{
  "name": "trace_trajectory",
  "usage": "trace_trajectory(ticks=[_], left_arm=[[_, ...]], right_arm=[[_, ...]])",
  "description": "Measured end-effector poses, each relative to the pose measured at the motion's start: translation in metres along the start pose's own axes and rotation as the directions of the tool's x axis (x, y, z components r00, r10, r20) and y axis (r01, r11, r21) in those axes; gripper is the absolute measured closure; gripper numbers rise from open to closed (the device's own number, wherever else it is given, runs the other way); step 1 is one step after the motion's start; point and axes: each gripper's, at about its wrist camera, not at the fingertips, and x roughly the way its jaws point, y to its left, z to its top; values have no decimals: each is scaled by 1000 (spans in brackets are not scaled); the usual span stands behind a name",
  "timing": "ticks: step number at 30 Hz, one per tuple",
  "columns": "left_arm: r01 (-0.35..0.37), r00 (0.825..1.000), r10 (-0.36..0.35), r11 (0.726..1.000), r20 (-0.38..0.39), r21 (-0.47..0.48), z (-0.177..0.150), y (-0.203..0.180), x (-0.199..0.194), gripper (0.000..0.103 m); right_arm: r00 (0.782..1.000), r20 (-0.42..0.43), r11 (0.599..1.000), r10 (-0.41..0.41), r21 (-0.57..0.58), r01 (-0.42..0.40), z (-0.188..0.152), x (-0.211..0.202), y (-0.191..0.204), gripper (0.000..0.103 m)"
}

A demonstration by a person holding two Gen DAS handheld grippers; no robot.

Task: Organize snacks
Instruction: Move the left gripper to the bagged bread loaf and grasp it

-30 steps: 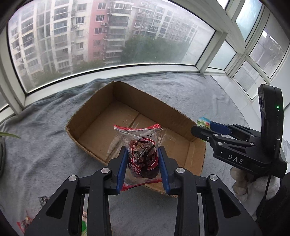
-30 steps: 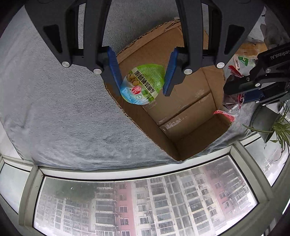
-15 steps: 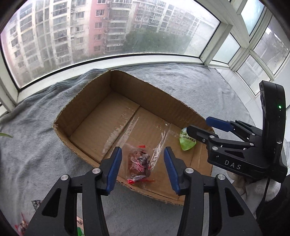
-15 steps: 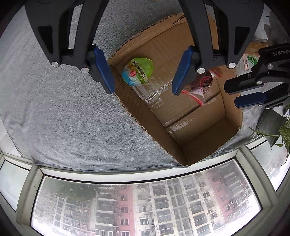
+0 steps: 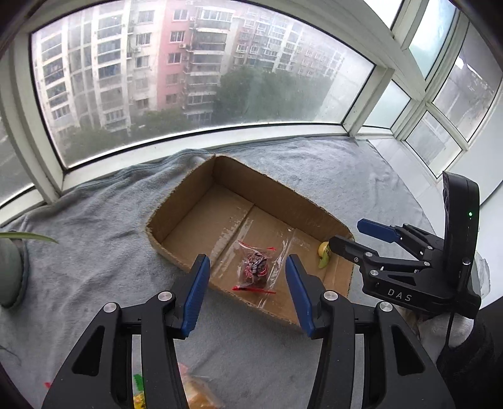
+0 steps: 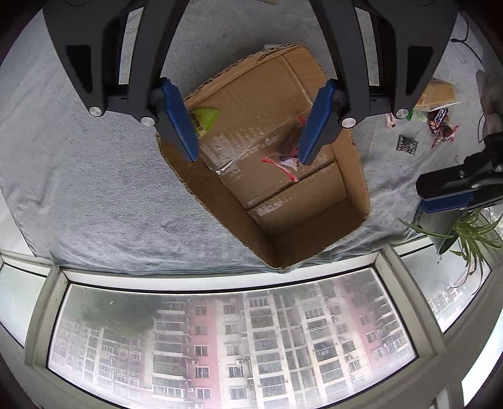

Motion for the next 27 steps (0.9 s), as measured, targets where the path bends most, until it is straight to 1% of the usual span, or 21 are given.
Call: trace_trajectory(ticks=[5, 7, 10, 13, 15, 17, 21, 24, 27], left_arm=[[-7, 998, 9, 999, 57, -39, -7, 29, -46, 54], [-16, 997, 21, 998, 74, -62, -15, 46, -62, 54], [-32, 996, 41, 994, 81, -104, -33, 70, -76, 54], [-56, 995, 65, 990, 69, -128, -60, 90, -82, 54], [-66, 996, 74, 987, 51, -148, -79, 102, -82, 54], [-65, 997, 72, 981, 32, -183, -97, 116, -81, 54], [-96, 995, 103, 962, 15, -257, -132, 146, -83, 54], [-123, 992, 126, 945, -11, -304, -157, 166, -83, 54], [-158, 987, 156, 926, -34, -342, -181, 186, -84, 55]], right_arm=[[997, 9, 996, 80, -39, -80, 0, -12, 34, 34], [994, -5, 992, 107, -69, -107, -1, -10, 52, 34], [989, -37, 982, 144, -117, -147, -6, -4, 79, 34], [980, -80, 970, 181, -149, -191, -16, 9, 103, 36], [972, -117, 962, 203, -160, -220, -23, 19, 116, 47], [962, -156, 955, 224, -161, -248, -29, 29, 126, 52], [956, -186, 948, 226, -185, -260, -36, 40, 148, 52], [949, -180, 937, 260, -191, -293, -35, 37, 164, 52], [948, -189, 923, 258, -243, -300, -35, 36, 187, 52]])
